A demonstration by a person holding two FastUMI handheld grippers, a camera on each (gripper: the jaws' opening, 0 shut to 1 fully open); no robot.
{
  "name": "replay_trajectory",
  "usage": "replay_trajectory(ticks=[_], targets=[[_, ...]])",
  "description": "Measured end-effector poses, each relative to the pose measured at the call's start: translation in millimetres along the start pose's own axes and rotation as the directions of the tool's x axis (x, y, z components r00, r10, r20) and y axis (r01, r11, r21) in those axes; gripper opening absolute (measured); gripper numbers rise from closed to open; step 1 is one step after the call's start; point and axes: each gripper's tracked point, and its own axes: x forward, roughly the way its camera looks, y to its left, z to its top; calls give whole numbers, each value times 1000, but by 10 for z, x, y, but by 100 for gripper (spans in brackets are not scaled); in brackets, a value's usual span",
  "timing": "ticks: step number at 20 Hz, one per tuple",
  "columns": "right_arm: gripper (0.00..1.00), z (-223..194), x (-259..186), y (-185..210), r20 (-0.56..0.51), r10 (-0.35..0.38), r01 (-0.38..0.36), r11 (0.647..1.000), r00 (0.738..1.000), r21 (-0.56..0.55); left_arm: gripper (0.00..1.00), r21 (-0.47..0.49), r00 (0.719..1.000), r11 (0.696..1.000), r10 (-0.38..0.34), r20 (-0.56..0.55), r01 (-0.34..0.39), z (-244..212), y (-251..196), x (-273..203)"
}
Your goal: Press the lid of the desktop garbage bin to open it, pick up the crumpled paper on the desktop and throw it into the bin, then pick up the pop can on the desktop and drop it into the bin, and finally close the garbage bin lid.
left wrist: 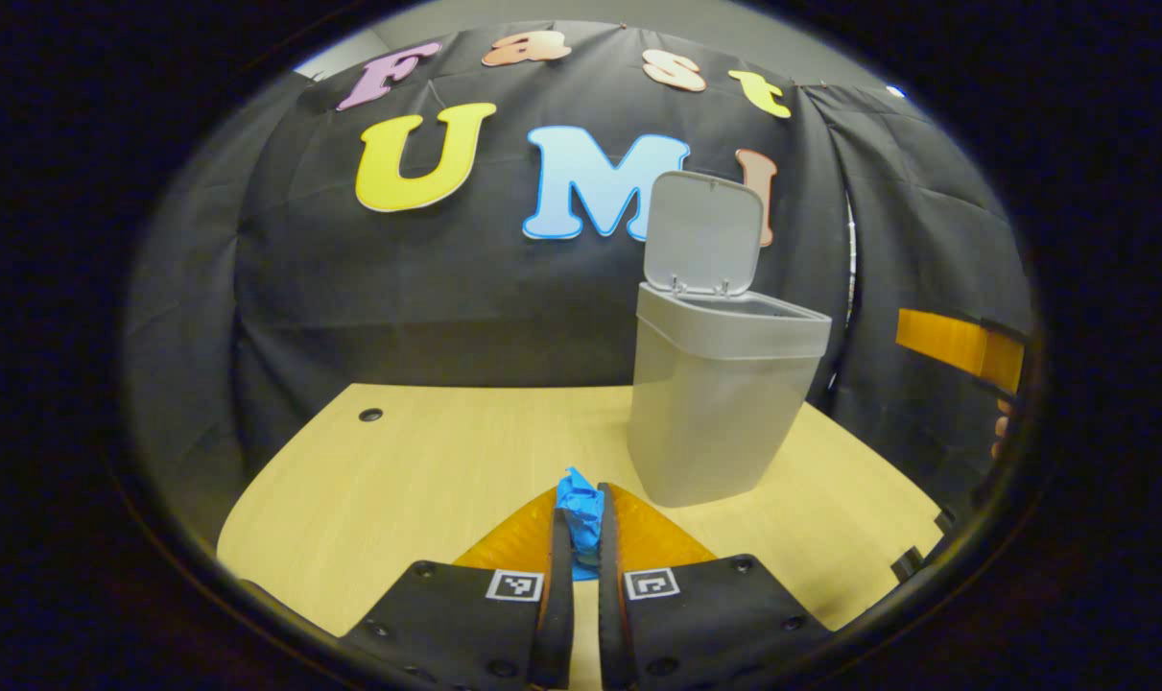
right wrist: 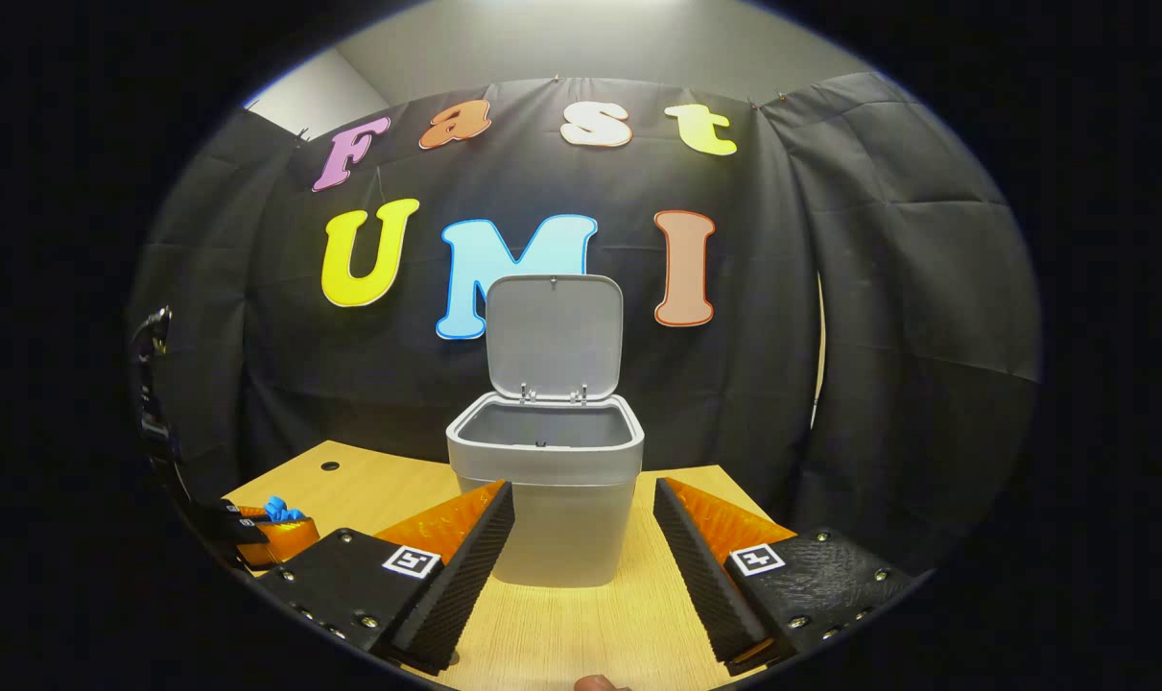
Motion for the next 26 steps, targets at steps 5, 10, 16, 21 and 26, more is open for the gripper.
replay_trajectory(ticks=[5,10,16,21,26], targets=[[94,0,-17,-55,2,-12,12,1000,1000,10,17,36,995,997,-68,71,65,465,-307,154],[94,-74,-61,-170,-19,-41,41,999,999,11,16,22,984,990,-138,115,136,816,-630,346],[94,-71,-139,-327,-30,-92,92,996,995,-4,17,-23,965,980,-192,179,199,1224,-909,647],[94,-14,-191,-276,-19,-96,96,995,995,-3,15,-9,955,975,-215,206,221,1453,-1132,863],[94,11,-206,-143,-7,-70,70,997,998,-24,18,29,952,973,-232,202,231,1560,-1299,1124]])
